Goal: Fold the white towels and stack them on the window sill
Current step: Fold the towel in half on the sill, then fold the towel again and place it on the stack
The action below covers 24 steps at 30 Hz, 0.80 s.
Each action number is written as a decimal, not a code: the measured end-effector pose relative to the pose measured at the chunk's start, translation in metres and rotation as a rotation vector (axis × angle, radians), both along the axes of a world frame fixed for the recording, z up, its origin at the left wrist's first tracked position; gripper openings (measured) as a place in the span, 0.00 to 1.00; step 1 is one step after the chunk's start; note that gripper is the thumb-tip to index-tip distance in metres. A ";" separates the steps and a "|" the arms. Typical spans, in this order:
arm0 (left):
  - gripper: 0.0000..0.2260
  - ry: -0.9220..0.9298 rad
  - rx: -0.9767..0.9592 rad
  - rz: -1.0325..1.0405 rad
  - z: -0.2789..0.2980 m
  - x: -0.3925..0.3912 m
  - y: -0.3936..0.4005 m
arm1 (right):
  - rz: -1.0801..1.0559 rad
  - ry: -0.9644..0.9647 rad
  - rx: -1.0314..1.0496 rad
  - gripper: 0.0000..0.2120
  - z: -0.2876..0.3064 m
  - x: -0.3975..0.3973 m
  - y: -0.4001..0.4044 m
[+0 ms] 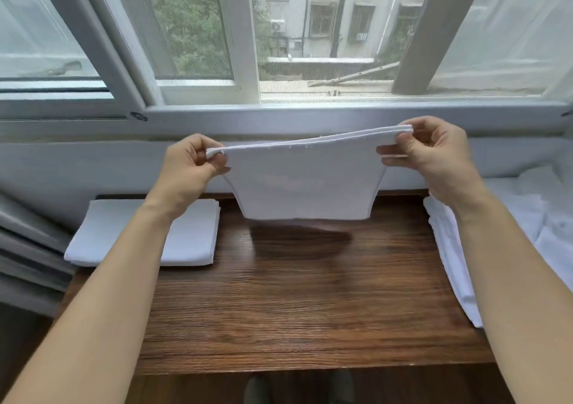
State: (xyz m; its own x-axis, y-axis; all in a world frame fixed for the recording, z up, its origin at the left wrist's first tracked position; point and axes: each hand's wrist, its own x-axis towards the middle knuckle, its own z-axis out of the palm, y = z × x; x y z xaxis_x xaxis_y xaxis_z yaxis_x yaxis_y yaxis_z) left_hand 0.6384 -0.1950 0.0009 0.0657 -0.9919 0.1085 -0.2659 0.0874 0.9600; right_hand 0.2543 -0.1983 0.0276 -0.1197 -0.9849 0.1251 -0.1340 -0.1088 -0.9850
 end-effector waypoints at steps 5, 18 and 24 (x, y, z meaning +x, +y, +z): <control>0.14 -0.062 0.005 -0.057 -0.010 0.006 0.036 | 0.021 0.035 0.025 0.04 -0.015 -0.004 0.032; 0.03 -0.162 0.520 -0.035 -0.135 0.007 0.137 | 0.090 0.311 0.620 0.05 -0.161 -0.006 0.133; 0.04 -0.101 0.473 0.162 -0.159 -0.011 0.090 | 0.035 0.299 0.588 0.06 -0.182 0.004 0.083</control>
